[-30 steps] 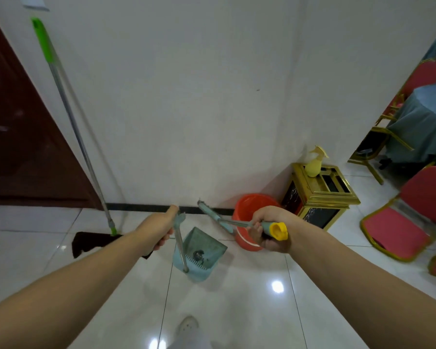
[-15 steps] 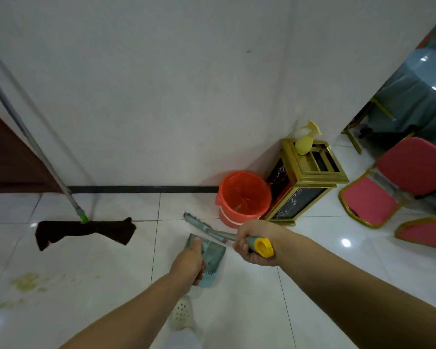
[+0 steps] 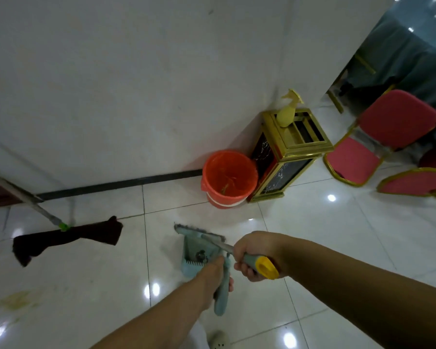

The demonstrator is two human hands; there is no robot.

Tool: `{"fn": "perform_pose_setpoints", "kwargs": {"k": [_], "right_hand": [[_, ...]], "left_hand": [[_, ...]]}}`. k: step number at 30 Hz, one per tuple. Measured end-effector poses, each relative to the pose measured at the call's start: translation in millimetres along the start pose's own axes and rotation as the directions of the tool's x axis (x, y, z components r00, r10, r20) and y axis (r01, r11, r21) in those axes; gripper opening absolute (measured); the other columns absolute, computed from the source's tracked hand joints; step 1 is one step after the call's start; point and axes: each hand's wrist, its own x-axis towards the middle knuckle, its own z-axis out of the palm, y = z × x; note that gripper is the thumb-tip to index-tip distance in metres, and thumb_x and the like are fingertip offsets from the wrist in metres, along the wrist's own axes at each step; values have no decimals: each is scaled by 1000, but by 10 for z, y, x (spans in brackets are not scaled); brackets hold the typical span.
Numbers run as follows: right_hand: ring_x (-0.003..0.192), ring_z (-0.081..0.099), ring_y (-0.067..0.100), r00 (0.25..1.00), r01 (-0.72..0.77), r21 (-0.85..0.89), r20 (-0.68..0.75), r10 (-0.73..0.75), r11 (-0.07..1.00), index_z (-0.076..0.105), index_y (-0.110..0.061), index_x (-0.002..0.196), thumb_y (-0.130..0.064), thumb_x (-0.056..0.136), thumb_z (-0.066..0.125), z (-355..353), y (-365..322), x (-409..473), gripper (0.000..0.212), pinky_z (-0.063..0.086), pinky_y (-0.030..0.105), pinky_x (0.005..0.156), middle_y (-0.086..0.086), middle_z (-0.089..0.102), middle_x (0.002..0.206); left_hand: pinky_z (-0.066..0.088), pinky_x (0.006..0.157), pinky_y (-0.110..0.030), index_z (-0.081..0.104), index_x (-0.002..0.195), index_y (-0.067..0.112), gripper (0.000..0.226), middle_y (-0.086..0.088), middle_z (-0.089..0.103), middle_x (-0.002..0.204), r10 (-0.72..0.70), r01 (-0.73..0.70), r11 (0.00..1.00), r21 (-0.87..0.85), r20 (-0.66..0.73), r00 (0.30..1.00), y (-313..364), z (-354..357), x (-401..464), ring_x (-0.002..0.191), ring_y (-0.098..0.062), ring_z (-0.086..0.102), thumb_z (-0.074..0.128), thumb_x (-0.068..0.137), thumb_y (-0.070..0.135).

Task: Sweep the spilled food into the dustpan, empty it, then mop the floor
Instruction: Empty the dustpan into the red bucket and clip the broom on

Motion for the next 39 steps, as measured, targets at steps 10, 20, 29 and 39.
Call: {"fn": "perform_pose_setpoints", "kwargs": {"k": [10, 20, 29, 39], "right_hand": [[64, 57, 15, 998, 65, -437, 45, -50, 897, 60, -1, 101, -7, 83, 57, -162, 171, -251, 19, 49, 20, 49, 11, 59, 84], [76, 54, 16, 963, 209, -484, 252, -93, 850, 56, -16, 103, -35, 90, 54, -255, 256, -155, 23, 48, 21, 61, 8, 56, 95], [72, 57, 11, 788, 611, -464, 273, -552, 642, 55, -3, 131, -13, 76, 58, -490, 356, 22, 56, 50, 25, 54, -7, 56, 95], [77, 64, -1, 634, 706, -438, 40, -772, 557, 67, -40, 99, -18, 78, 74, -527, 600, 450, 31, 48, 10, 61, -20, 66, 93]], "left_hand": [[56, 50, -33, 56, 107, 5, 38, -17, 56, 103, -278, 299, 949, -104, 175, 944, 153, -35, 316, 72, -31, 59, 52, 93, 40], [57, 60, -35, 58, 108, 4, 30, -16, 64, 95, -330, 348, 922, -170, 127, 935, 78, 43, 470, 78, -26, 62, 61, 89, 27], [59, 66, -39, 57, 112, -4, 29, -25, 62, 106, -286, 310, 938, -155, 156, 945, 19, 65, 536, 59, -33, 67, 60, 85, 8], [60, 54, -33, 60, 122, 0, 40, -15, 67, 95, -331, 366, 916, -165, 207, 921, 215, 289, 623, 76, -26, 67, 69, 85, 12]]}}
